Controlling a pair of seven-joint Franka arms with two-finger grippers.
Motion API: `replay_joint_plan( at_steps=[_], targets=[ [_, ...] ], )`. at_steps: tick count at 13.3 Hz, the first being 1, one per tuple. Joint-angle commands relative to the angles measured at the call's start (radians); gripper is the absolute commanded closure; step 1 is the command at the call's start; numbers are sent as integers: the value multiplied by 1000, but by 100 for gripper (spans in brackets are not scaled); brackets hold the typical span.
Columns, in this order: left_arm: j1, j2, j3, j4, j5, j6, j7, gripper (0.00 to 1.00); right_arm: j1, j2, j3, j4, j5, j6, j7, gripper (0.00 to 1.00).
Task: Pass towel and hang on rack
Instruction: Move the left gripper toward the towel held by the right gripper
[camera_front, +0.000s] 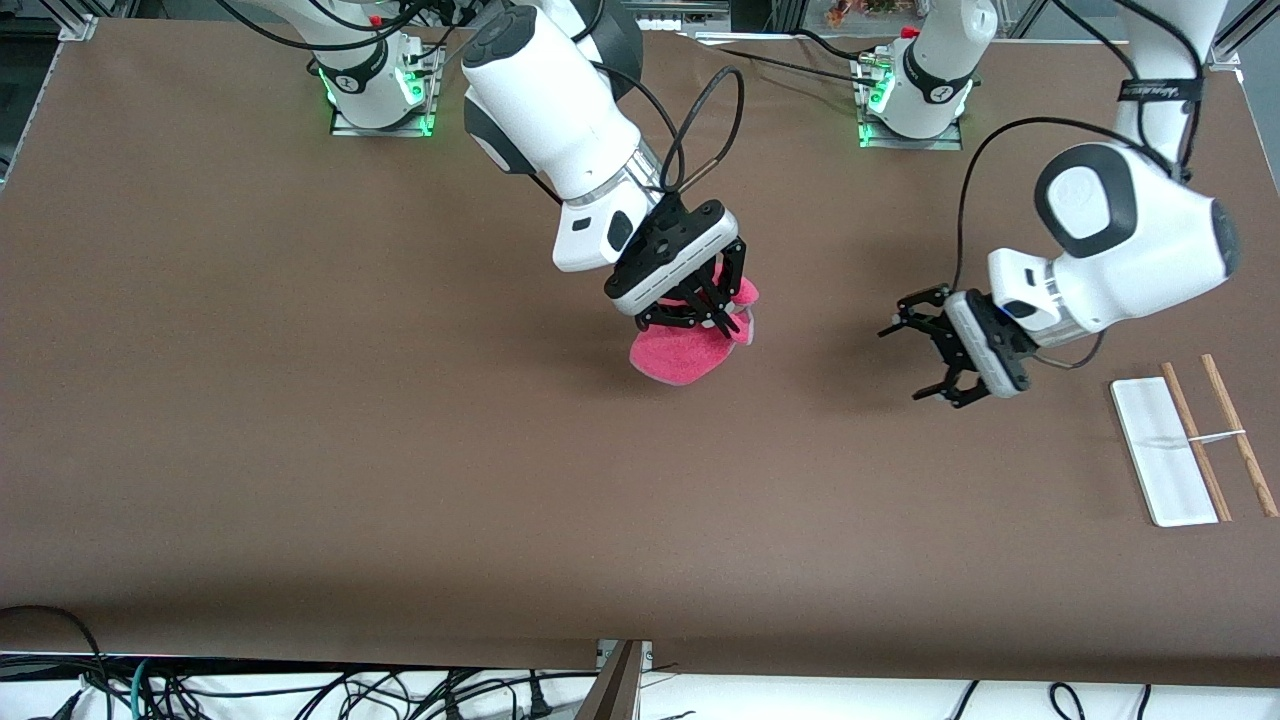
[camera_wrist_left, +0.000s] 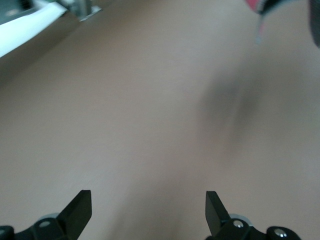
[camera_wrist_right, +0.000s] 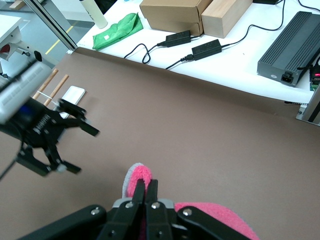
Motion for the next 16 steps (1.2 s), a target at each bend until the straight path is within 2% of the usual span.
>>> replay_joint_plan(
  at_steps=[1,4,8,13,16],
  targets=[
    [-3,11,-38,0,-33,14,92,0,20,11,-8,18,-3,24,36,100],
    [-29,43,-102,1,-41,29,106,0,31,23,-9,18,-4,64,53,100],
    [-75,77,-205,6,-62,181,134,0,29,23,-11,18,-4,64,52,100],
    [-106,114,-262,14,-88,266,160,0,26,22,-11,18,-6,63,50,100],
    [-106,116,-265,37,-103,270,160,0,25,20,-11,18,-4,63,47,100]
  ],
)
